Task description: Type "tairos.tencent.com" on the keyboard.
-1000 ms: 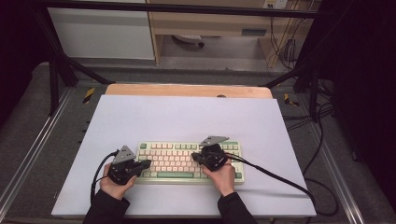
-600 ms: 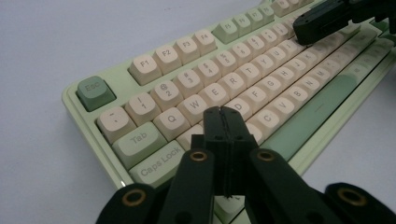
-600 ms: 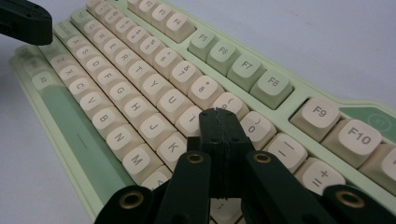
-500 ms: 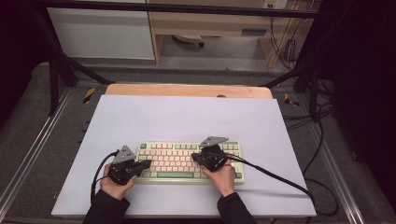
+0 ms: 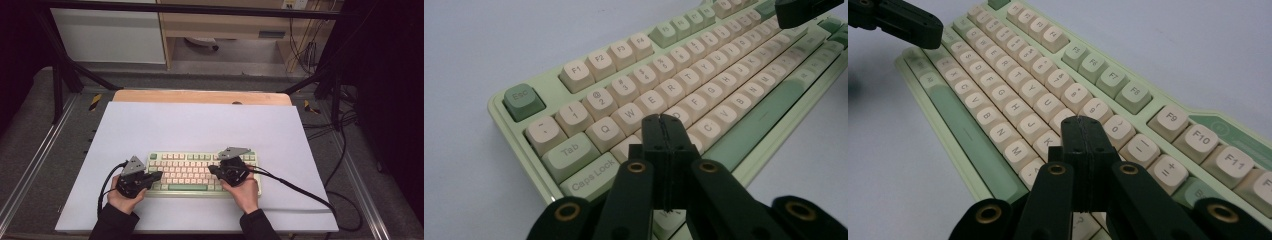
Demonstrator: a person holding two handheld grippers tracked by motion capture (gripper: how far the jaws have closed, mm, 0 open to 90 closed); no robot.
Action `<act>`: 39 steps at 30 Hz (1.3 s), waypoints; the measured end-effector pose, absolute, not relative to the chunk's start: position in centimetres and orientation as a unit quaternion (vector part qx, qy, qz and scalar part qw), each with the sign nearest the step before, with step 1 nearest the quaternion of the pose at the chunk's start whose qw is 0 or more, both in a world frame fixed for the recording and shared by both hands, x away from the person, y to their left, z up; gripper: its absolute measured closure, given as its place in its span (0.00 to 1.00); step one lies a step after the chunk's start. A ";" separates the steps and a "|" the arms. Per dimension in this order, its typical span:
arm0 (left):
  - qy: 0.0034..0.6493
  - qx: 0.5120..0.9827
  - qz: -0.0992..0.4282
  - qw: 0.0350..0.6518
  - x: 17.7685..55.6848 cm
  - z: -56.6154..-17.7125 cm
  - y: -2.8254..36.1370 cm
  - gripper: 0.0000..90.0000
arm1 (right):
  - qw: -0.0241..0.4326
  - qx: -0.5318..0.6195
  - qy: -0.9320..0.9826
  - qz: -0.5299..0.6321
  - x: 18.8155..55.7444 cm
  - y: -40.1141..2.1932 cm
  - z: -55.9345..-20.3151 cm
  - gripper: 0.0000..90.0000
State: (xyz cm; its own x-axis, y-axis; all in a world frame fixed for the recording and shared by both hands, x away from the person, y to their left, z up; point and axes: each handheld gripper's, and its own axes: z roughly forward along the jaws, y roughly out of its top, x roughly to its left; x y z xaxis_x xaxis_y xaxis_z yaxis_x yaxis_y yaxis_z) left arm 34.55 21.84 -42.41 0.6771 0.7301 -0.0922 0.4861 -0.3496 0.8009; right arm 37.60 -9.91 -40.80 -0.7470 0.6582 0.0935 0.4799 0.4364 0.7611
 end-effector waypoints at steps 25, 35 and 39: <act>0.369 0.814 0.146 0.423 35.0 -42.4 20.9 1.00 | 0.101 0.349 0.834 0.415 35.7 -13.7 -41.7 1.00; 0.371 0.818 0.149 0.414 35.8 -42.7 20.2 1.00 | 0.099 0.348 0.834 0.417 35.5 -13.9 -41.8 1.00; 0.371 0.821 0.148 0.409 35.9 -43.0 19.8 1.00 | 0.099 0.346 0.836 0.415 35.5 -13.8 -41.9 1.00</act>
